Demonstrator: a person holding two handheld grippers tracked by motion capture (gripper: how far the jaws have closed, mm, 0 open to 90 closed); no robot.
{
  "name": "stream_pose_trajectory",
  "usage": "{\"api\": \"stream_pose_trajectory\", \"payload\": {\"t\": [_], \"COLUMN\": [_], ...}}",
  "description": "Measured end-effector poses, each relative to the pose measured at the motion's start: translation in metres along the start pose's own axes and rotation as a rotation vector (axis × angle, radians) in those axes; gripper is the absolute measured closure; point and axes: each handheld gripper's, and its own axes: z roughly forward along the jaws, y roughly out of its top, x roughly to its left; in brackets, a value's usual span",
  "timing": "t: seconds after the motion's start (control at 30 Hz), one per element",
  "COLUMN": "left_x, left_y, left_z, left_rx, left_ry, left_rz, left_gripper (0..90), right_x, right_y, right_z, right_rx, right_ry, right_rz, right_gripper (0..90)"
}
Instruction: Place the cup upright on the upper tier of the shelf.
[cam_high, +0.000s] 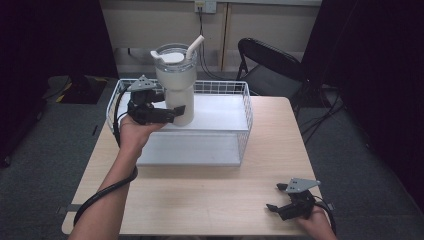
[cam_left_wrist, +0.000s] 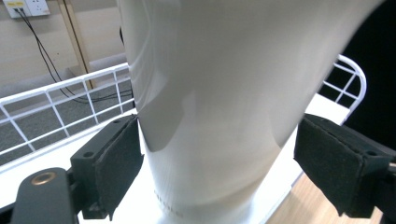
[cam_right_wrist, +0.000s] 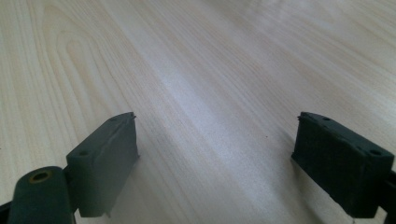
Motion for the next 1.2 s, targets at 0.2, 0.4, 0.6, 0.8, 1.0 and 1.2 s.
{"api": "stream_pose_trajectory", "payload": {"t": [0.2,0.4,0.6,0.8,1.0,1.2], "left_x": [-0.001,-0.003,-0.007,-0.01,-0.014,-0.018], "left_y": [-0.003,-0.004,-0.008,-0.01,-0.015,-0.02], "left_z": [-0.006,-0.011,-0.016,-0.021,-0.025,-0.029], "left_rx": [0.013,0.02,0.025,0.031,0.03,0.026], "left_ry": [-0.007,-0.016,-0.025,-0.036,-0.051,-0.076], "left_rz": [-0.003,0.0,0.016,0.028,0.033,0.032], "left_gripper": [15.0,15.0,15.1,15.2,15.3,15.4], "right_x": [0.0,0.0,0.0,0.0,0.0,0.0], "right_y": [0.0,0.0,0.0,0.0,0.0,0.0], "right_z": [0.0,0.0,0.0,0.0,0.0,0.0], "right_rx": [0.0,0.0,0.0,0.0,0.0,0.0], "right_ry": [0.0,0.0,0.0,0.0,0.0,0.0], "right_rz": [-0.001,0.0,-0.001,-0.001,-0.001,0.0], "right_gripper": [13.0,13.0,13.0,13.0,13.0,13.0]}}
